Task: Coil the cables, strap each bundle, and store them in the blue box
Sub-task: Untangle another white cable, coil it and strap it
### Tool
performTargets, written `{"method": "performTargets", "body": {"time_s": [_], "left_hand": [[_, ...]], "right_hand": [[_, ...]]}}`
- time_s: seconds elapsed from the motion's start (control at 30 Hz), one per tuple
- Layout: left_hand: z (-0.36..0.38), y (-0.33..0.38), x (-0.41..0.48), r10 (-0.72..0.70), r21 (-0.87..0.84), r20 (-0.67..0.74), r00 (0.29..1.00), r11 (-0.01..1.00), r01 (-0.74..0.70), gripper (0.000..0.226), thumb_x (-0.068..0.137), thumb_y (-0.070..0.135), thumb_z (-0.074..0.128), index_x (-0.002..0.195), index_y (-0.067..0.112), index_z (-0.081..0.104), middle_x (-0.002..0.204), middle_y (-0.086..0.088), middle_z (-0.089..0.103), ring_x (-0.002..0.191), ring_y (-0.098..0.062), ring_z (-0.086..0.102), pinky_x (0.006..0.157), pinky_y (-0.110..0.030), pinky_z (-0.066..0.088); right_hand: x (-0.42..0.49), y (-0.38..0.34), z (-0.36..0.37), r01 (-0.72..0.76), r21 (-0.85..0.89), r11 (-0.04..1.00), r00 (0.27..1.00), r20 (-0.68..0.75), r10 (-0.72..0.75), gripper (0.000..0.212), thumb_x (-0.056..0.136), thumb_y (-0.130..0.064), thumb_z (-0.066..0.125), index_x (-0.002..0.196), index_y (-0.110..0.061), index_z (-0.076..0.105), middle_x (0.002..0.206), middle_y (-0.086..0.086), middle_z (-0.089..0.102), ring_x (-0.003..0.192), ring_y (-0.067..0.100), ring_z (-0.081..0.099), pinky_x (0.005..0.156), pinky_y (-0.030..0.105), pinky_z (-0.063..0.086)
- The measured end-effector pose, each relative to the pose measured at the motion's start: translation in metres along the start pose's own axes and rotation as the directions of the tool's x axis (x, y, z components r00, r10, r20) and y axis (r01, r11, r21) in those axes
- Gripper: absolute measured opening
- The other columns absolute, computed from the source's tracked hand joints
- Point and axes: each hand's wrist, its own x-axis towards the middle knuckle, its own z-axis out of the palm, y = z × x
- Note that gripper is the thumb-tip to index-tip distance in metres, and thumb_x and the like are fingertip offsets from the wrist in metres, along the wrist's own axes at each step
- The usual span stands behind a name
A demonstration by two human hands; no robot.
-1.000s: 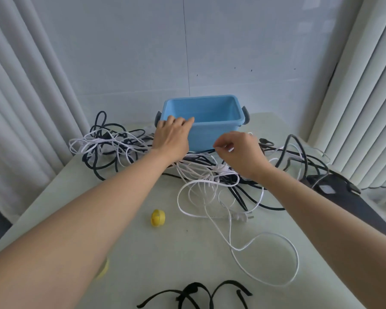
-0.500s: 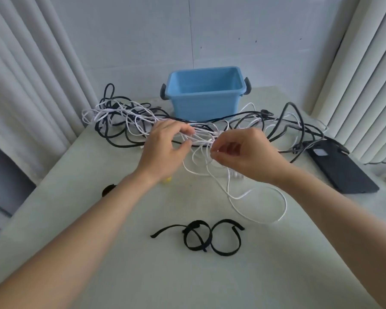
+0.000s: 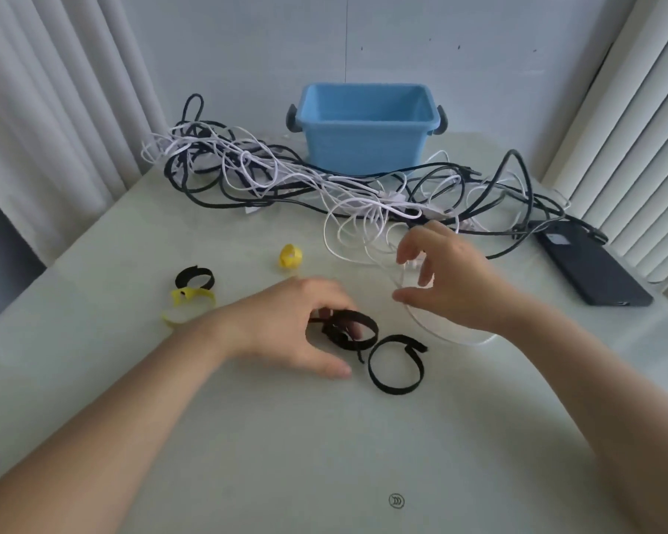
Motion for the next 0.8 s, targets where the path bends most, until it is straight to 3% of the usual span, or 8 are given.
{"method": "performTargets", "body": {"time_s": [0.1, 0.17, 0.3, 0.43, 0.5, 0.57, 0.7, 0.8], "left_hand": [[0.002, -0.006, 0.004, -0.037, 0.005, -0.095, 0.995, 0.999, 0.038, 0.016, 0.080, 0.028, 0.082, 0.093, 0.028, 0.073, 0.087, 0.012, 0.064, 0.082, -0.011, 0.062, 0.077, -0.034, 0.052], [0.000, -0.013, 0.005, -0.071, 0.082, -0.178, 0.981, 0.993, 0.087, 0.014, 0.081, 0.038, 0.077, 0.090, 0.028, 0.071, 0.083, 0.012, 0.063, 0.077, -0.012, 0.058, 0.072, -0.038, 0.051], [-0.007, -0.022, 0.004, -0.113, 0.304, -0.416, 0.903, 0.918, 0.255, 0.020, 0.076, 0.040, 0.067, 0.095, 0.034, 0.065, 0.090, 0.014, 0.057, 0.086, -0.011, 0.056, 0.067, -0.030, 0.044], [-0.006, -0.016, 0.006, -0.045, 0.189, -0.598, 0.800, 0.962, 0.196, 0.052, 0.068, 0.043, 0.064, 0.118, 0.031, 0.061, 0.104, 0.015, 0.054, 0.094, -0.007, 0.051, 0.077, -0.025, 0.043], [-0.003, -0.010, 0.008, 0.007, 0.126, -0.565, 0.825, 0.989, 0.078, 0.056, 0.068, 0.036, 0.065, 0.123, 0.031, 0.059, 0.103, 0.014, 0.055, 0.095, -0.010, 0.053, 0.083, -0.027, 0.047], [0.002, -0.006, 0.009, 0.040, 0.158, -0.422, 0.906, 0.987, 0.030, 0.055, 0.071, 0.035, 0.067, 0.126, 0.036, 0.061, 0.103, 0.014, 0.056, 0.100, -0.010, 0.054, 0.087, -0.031, 0.048], [0.009, -0.015, 0.011, 0.037, 0.274, -0.339, 0.940, 0.960, 0.061, 0.028, 0.080, 0.042, 0.072, 0.108, 0.039, 0.072, 0.095, 0.016, 0.060, 0.094, -0.005, 0.054, 0.081, -0.034, 0.050], [0.005, -0.021, 0.009, -0.007, 0.270, -0.391, 0.920, 0.955, 0.122, 0.017, 0.080, 0.030, 0.077, 0.094, 0.037, 0.074, 0.087, 0.017, 0.058, 0.087, -0.005, 0.053, 0.075, -0.035, 0.052]], "right_hand": [[0.000, 0.006, 0.002, -0.078, -0.062, 0.995, 0.993, 0.080, 0.083, 0.028, 0.080, -0.027, 0.078, 0.103, -0.022, 0.063, 0.087, -0.013, 0.061, 0.072, 0.000, 0.055, 0.067, 0.020, 0.042], [0.000, 0.008, 0.003, -0.078, -0.039, 0.996, 0.992, 0.100, 0.081, 0.015, 0.082, -0.015, 0.071, 0.095, -0.022, 0.069, 0.074, -0.011, 0.062, 0.067, 0.002, 0.055, 0.063, 0.011, 0.041], [0.002, 0.010, -0.002, -0.033, 0.175, 0.984, 0.999, 0.009, 0.032, 0.023, 0.083, -0.004, 0.067, 0.082, -0.026, 0.071, 0.070, -0.008, 0.063, 0.065, 0.005, 0.055, 0.065, 0.019, 0.047], [-0.002, 0.003, -0.006, 0.145, 0.299, 0.943, 0.989, -0.026, -0.143, 0.019, 0.086, -0.004, 0.073, 0.086, -0.023, 0.076, 0.079, -0.010, 0.069, 0.073, 0.010, 0.061, 0.064, 0.021, 0.049], [-0.005, -0.004, 0.002, 0.229, 0.276, 0.933, 0.971, -0.004, -0.237, 0.018, 0.084, -0.008, 0.076, 0.087, -0.025, 0.078, 0.083, -0.010, 0.071, 0.079, 0.014, 0.062, 0.066, 0.027, 0.051], [-0.009, -0.012, 0.011, 0.280, 0.266, 0.923, 0.955, 0.025, -0.296, 0.017, 0.082, -0.012, 0.080, 0.087, -0.028, 0.079, 0.084, -0.009, 0.072, 0.083, 0.015, 0.062, 0.068, 0.033, 0.052], [-0.012, -0.013, 0.001, 0.137, 0.345, 0.928, 0.932, 0.272, -0.238, 0.042, 0.080, -0.005, 0.075, 0.114, -0.031, 0.074, 0.102, -0.015, 0.073, 0.094, 0.009, 0.066, 0.082, 0.026, 0.055], [-0.006, 0.000, -0.020, 0.091, 0.367, 0.926, 0.990, 0.068, -0.124, 0.048, 0.080, 0.011, 0.063, 0.110, -0.025, 0.074, 0.099, -0.014, 0.075, 0.089, 0.009, 0.068, 0.078, 0.024, 0.056]]}}
